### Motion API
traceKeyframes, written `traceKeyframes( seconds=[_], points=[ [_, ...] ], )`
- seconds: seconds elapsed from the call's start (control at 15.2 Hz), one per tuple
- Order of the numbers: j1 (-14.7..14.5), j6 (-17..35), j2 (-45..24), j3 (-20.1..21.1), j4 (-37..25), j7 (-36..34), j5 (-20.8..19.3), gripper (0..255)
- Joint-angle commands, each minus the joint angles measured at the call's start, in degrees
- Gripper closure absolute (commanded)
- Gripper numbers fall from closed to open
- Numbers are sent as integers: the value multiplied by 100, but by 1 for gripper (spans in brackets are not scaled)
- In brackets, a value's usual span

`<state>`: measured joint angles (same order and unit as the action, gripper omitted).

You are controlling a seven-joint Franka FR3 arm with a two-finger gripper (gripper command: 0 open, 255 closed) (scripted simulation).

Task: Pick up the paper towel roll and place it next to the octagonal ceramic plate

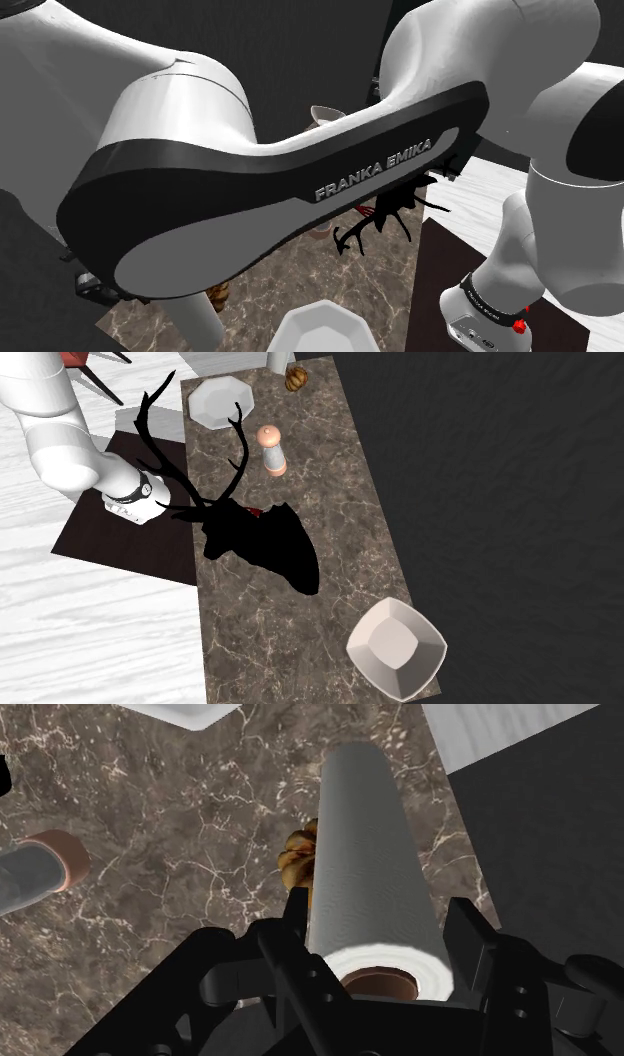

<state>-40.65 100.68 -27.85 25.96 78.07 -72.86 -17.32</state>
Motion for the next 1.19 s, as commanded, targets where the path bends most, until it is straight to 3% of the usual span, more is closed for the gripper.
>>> traceKeyframes(
  seconds=[0.0, 0.26, 0.73, 0.79, 1.12],
  points=[
    [14, 155, -24, -10, 139, -24, -16, 255],
    [34, 415, -65, -26, 367, -69, -47, 255],
    [34, 415, -65, -25, 367, -69, -47, 255],
    [34, 414, -65, -25, 367, -68, -47, 0],
    [34, 414, -65, -25, 367, -69, -47, 0]
  ],
)
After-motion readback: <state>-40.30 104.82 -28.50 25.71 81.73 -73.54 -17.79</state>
